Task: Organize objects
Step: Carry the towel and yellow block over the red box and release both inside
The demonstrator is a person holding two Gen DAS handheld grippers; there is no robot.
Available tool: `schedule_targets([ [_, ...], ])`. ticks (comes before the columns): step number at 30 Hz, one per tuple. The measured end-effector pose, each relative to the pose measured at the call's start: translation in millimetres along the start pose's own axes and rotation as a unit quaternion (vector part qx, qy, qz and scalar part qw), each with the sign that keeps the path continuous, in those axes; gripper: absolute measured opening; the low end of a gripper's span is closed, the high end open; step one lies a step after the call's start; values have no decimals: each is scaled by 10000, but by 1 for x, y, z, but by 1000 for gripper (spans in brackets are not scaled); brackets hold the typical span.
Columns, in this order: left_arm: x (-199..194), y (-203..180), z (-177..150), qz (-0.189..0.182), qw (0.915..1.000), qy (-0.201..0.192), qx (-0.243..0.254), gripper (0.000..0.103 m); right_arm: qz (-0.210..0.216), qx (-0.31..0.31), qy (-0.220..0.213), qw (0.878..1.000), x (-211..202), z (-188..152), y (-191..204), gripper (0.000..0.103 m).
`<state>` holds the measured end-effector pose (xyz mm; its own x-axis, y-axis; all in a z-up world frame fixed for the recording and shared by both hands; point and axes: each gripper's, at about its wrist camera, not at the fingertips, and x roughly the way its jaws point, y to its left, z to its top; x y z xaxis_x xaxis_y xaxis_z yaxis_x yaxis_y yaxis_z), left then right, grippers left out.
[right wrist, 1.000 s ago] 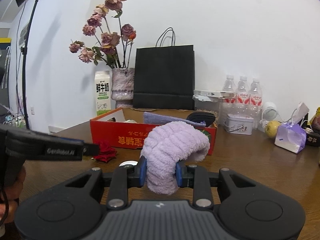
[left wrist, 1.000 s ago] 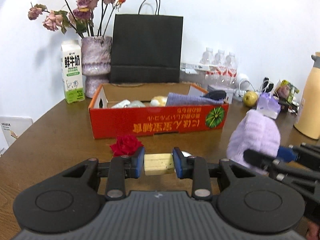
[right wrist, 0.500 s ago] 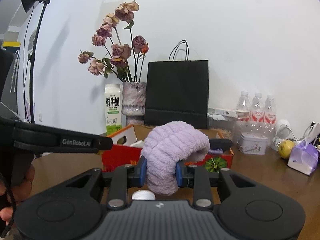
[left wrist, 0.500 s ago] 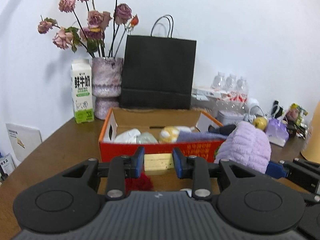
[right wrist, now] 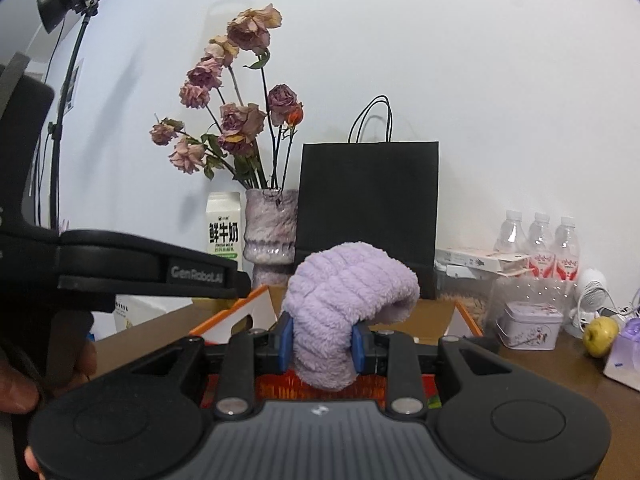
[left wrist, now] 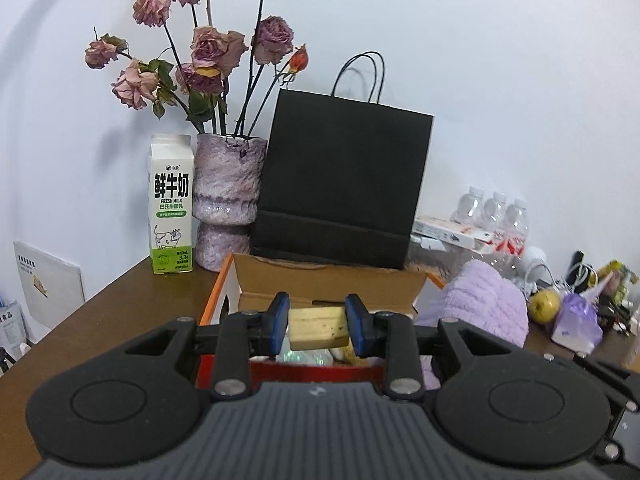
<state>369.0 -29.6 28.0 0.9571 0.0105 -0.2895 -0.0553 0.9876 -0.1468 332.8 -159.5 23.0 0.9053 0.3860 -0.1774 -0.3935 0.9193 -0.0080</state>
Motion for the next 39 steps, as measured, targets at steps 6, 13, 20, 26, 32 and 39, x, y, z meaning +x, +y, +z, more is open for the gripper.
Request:
schedule_targets([
  [6, 26, 3, 10, 24, 9999, -42, -90, 32, 79, 47, -2, 10000, 29, 4, -7, 27],
  [13, 54, 2, 19, 44, 9999, -60, -97, 32, 12, 191, -40, 9998, 60, 10, -24, 27],
  [20, 78, 0, 27, 38, 9999, -105, -106, 32, -81, 285, -64, 9995, 86, 13, -42, 27],
  [26, 93, -3, 30, 44, 9999, -80, -92, 32, -96, 308, -83, 9994, 102, 14, -49, 27],
  [32, 105, -4, 30, 60, 10000, -52, -55, 32, -106, 337, -59, 9994, 113, 15, -55, 27],
  [39, 118, -7, 29, 76, 10000, 7, 34, 32, -101, 362, 22, 9993, 124, 13, -60, 27],
])
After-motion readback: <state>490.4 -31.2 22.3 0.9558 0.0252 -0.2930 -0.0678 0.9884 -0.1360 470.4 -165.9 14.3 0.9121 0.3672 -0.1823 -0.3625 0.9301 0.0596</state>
